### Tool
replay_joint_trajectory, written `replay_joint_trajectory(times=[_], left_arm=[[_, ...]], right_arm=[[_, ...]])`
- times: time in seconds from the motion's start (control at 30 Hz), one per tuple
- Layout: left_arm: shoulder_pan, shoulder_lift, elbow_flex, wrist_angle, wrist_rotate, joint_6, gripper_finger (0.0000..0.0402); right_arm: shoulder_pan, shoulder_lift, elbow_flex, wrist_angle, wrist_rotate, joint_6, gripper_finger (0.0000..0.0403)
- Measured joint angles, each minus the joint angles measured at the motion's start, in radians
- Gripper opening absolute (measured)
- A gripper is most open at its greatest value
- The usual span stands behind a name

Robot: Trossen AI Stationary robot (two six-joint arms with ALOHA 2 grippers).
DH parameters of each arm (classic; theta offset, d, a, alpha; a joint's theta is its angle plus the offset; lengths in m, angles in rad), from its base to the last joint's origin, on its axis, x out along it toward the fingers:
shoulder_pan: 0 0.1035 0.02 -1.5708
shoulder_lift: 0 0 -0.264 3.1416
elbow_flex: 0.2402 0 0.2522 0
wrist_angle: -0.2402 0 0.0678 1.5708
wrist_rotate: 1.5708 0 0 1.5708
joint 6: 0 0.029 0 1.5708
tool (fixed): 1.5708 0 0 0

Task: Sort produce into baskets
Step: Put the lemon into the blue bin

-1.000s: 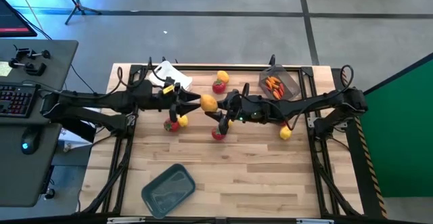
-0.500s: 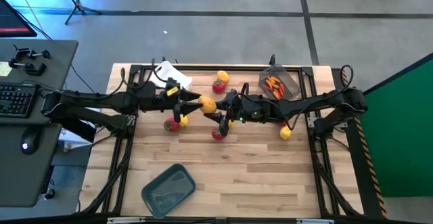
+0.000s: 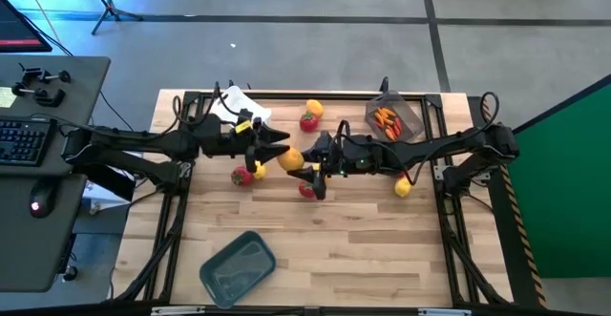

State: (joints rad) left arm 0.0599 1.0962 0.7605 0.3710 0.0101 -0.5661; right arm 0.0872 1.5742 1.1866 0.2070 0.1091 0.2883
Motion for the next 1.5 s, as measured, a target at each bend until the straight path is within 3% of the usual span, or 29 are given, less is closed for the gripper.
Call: replay_joint_trajectory(times=[0.2,0.63,0.9,1.07,1.3,1.5], left_arm=[[-0.031,0.056,0.000,0.038,0.083,-0.005,0.0262],[-0.045,0.060,0.000,0.083,0.088,0.059,0.0248],[-0.046,0.060,0.000,0.086,0.098,0.083,0.0191],[-0.038,0.022,-0.001,0.070,0.143,0.085,0.0188],[-0.060,-0.083,0.079,-0.234,0.196,0.104,0.0184],[-0.183,-0.134,0.174,-0.599,0.191,0.086,0.0184]], right_arm=[[-0.001,0.001,0.000,0.000,-0.001,0.022,0.0169],[0.001,0.001,0.000,0.038,0.022,0.055,0.0174],[0.000,0.000,0.000,-0.002,0.009,0.097,0.0249],[-0.002,0.000,0.000,-0.062,0.021,0.075,0.0284],[-0.003,-0.012,-0.001,-0.183,0.021,0.045,0.0287],[-0.006,-0.012,-0.001,-0.355,0.040,0.048,0.0265]])
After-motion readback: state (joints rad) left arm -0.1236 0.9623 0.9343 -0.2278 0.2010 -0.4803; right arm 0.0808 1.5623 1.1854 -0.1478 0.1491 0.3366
